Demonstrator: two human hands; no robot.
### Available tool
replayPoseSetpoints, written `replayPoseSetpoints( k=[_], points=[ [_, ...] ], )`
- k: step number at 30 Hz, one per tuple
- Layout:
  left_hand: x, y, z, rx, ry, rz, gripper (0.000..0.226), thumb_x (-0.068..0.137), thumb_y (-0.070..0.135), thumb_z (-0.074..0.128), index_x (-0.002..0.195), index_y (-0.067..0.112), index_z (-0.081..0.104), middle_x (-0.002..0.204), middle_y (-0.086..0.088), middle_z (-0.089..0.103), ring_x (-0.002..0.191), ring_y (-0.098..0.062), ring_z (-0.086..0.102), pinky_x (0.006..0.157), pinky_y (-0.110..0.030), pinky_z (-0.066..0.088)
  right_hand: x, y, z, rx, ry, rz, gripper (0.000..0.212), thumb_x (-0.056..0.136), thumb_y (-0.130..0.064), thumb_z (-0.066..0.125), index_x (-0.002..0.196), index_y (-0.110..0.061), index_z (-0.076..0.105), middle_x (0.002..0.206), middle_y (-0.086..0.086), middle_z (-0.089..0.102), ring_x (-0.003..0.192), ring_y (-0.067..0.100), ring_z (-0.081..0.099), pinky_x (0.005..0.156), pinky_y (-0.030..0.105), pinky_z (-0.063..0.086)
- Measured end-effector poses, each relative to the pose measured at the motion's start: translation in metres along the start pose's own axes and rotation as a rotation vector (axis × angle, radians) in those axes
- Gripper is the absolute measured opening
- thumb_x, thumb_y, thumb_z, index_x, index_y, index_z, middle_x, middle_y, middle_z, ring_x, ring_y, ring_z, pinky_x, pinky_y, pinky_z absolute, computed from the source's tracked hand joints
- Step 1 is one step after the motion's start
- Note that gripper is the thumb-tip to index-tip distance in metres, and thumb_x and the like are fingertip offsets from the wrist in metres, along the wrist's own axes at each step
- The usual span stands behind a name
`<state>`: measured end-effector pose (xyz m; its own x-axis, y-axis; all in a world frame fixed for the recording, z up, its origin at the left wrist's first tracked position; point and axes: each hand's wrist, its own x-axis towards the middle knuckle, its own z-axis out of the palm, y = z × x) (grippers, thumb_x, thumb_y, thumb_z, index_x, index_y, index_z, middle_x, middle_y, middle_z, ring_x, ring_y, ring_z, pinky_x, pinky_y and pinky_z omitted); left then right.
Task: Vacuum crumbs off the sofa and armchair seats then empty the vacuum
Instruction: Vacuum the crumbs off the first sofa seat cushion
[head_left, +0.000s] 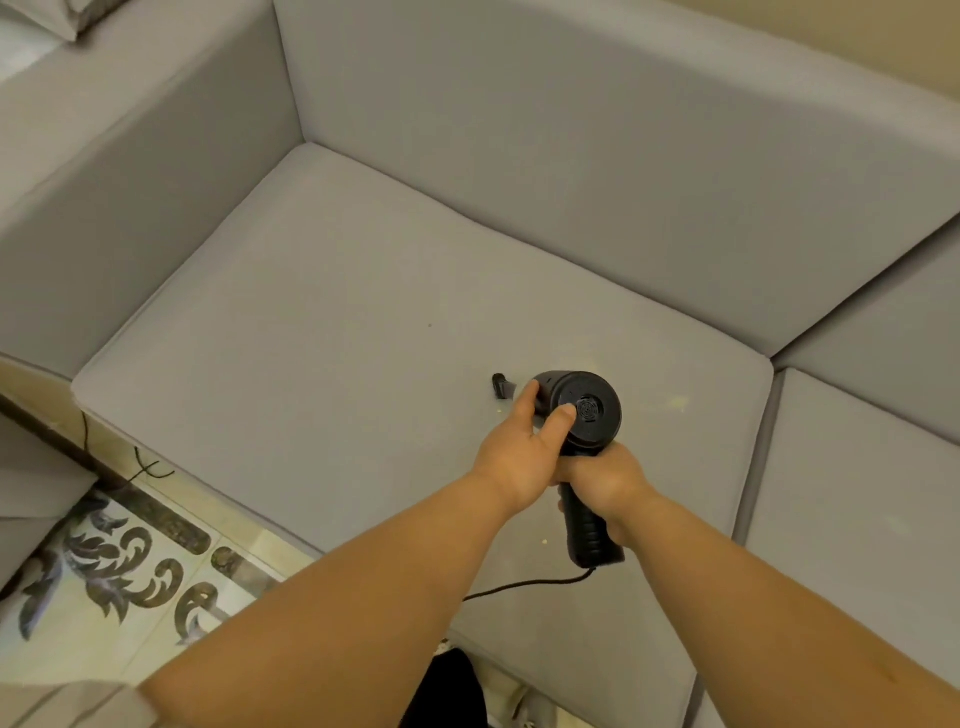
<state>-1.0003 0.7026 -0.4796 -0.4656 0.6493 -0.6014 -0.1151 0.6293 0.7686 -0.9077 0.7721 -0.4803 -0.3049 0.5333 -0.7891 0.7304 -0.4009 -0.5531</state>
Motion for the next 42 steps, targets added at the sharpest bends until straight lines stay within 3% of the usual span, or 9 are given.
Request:
replayPoseSetpoints(
  k=[4, 9, 24, 33, 36, 42],
  points=[
    [-0.011, 0.002, 0.000, -0.007, -0.038, 0.002, 0.073, 0.090, 0.059, 0.045, 0.150, 0.035, 0.012, 0.146, 0.002, 0.042, 0.127, -0.021, 0.044, 0.092, -0.024, 0.034, -0.008, 0.000, -0.003, -0.009, -0.012, 0.004, 0.024, 0.072, 0.003, 0.067, 0.096, -0.002, 0.066, 0.083, 0.019, 0.063, 0.073, 0.032, 0.056, 0.084, 0.055, 0.055],
    [-0.036, -0.012, 0.008, -0.002, -0.044, -0.004, 0.077, 0.089, 0.058, 0.048, 0.151, 0.032, 0.010, 0.148, 0.001, 0.039, 0.130, -0.021, 0.042, 0.092, -0.022, 0.031, -0.027, 0.020, -0.007, -0.044, -0.046, 0.012, 0.015, 0.073, 0.006, 0.066, 0.085, -0.003, 0.063, 0.073, 0.016, 0.060, 0.061, 0.030, 0.055, 0.062, 0.040, 0.053],
    [-0.114, -0.054, 0.049, -0.122, 0.039, 0.020, 0.079, 0.088, 0.058, 0.050, 0.151, 0.035, 0.008, 0.150, 0.004, 0.036, 0.133, -0.019, 0.040, 0.098, -0.022, 0.031, -0.081, 0.091, -0.008, -0.094, -0.041, -0.113, 0.020, 0.071, 0.001, 0.067, 0.090, -0.006, 0.067, 0.076, 0.018, 0.064, 0.070, 0.032, 0.056, 0.080, 0.054, 0.055],
    [-0.102, -0.067, -0.008, -0.107, 0.177, 0.046, 0.075, 0.090, 0.054, 0.049, 0.152, 0.032, 0.012, 0.149, 0.006, 0.038, 0.134, -0.019, 0.039, 0.098, -0.020, 0.030, -0.058, 0.059, 0.045, -0.139, -0.128, -0.213, 0.027, 0.070, -0.004, 0.071, 0.095, -0.013, 0.067, 0.075, 0.009, 0.066, 0.070, 0.029, 0.060, 0.069, 0.041, 0.052],
    [-0.089, -0.078, -0.023, -0.108, 0.164, 0.013, 0.074, 0.090, 0.053, 0.049, 0.151, 0.032, 0.013, 0.149, 0.005, 0.038, 0.133, -0.019, 0.039, 0.094, -0.020, 0.028, -0.044, 0.057, 0.064, -0.128, -0.148, -0.177, 0.032, 0.068, -0.004, 0.071, 0.100, -0.011, 0.066, 0.081, 0.011, 0.066, 0.073, 0.030, 0.059, 0.074, 0.043, 0.054],
    [-0.102, -0.089, -0.010, -0.058, 0.073, -0.017, 0.078, 0.090, 0.056, 0.047, 0.152, 0.032, 0.007, 0.151, 0.003, 0.035, 0.133, -0.020, 0.040, 0.094, -0.020, 0.030, -0.056, 0.079, 0.056, -0.156, -0.119, -0.095, 0.016, 0.067, -0.002, 0.069, 0.079, -0.011, 0.066, 0.069, 0.009, 0.063, 0.068, 0.029, 0.057, 0.065, 0.038, 0.049]
  ],
)
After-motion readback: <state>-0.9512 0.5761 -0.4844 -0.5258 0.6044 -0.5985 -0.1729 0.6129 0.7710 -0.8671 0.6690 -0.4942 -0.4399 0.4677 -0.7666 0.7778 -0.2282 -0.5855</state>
